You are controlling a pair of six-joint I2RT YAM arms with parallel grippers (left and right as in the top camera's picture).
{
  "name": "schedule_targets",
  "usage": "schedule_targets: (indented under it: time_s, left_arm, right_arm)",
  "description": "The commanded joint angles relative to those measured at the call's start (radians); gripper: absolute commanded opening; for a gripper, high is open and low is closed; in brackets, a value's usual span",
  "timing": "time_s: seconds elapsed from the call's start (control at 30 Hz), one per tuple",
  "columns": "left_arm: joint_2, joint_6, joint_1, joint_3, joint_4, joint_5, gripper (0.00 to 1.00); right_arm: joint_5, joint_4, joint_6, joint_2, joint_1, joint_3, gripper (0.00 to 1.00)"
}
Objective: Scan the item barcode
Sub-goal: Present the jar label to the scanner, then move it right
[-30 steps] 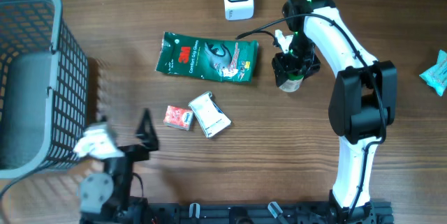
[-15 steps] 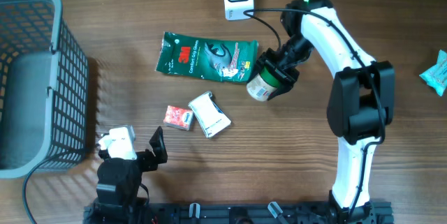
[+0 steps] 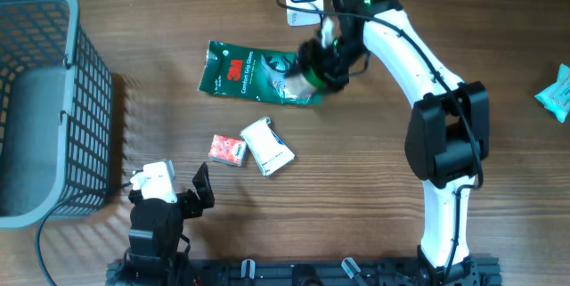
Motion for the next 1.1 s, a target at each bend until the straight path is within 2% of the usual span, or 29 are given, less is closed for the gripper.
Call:
schedule_targets:
  time_s: [0.0,0.1,0.13,0.17,0.23,0.33,0.5,0.67,0.73,0.83,0.87,0.97,1.0,1.07]
  left_arm:
    - [0.000,0.019,0.006,-0.010,0.003,-0.010,1.00]
    - [0.000,0.019,0.006,-0.010,0.003,-0.010,1.00]
    - [0.000,0.019,0.006,-0.010,0.003,-0.010,1.00]
    - [0.000,0.019,0.006,-0.010,0.003,-0.010,1.00]
    - [0.000,0.019,0.006,-0.010,0.002,-0.010,1.00]
    - [0.000,0.019,0.006,-0.010,0.003,-0.010,1.00]
    - [0.000,0.019,0.006,-0.010,0.003,-0.010,1.00]
    - [0.000,0.019,0.006,-0.010,0.003,-0.010,1.00]
    - [0.000,0.019,0.006,-0.010,0.003,-0.010,1.00]
    - [0.000,0.019,0.006,-0.010,0.003,-0.010,1.00]
    - [0.000,0.019,0.006,-0.010,0.003,-0.010,1.00]
    - [0.000,0.019,0.006,-0.010,0.003,-0.010,1.00]
    - [0.000,0.019,0.006,-0.010,0.003,-0.010,1.00]
    - [0.000,0.019,0.006,-0.010,0.003,-0.010,1.00]
  right_arm:
    - [0.147,0.206,-0.040,0.002,0.000,0.100,0.26]
    - [0.394,0.455,-0.040,0.004,0.004,0.085,0.30]
    - [0.459,0.513,-0.040,0.006,0.007,0.080,0.41]
    - [0.542,0.587,-0.041,0.006,0.010,0.069,0.47]
    - [0.685,0.705,-0.042,0.014,0.013,0.067,0.48]
    - [0.740,0.880,-0.051,0.077,0.016,0.067,0.66]
    - [0.729,1.134,-0.069,0.198,0.017,0.067,0.68]
    - [0.729,1.271,-0.070,0.153,0.026,0.072,0.68]
    - [0.729,1.231,-0.070,0.088,0.014,0.072,0.68]
    - [0.737,1.022,-0.069,-0.032,-0.042,0.072,0.68]
    - [0.748,0.866,-0.071,-0.087,-0.093,0.072,0.65]
    - [0.786,0.565,-0.093,-0.135,-0.225,0.072,0.65]
    - [0.785,0.340,-0.097,-0.124,-0.361,0.071,0.65]
    - [0.777,0.229,-0.131,-0.107,-0.460,0.068,0.65]
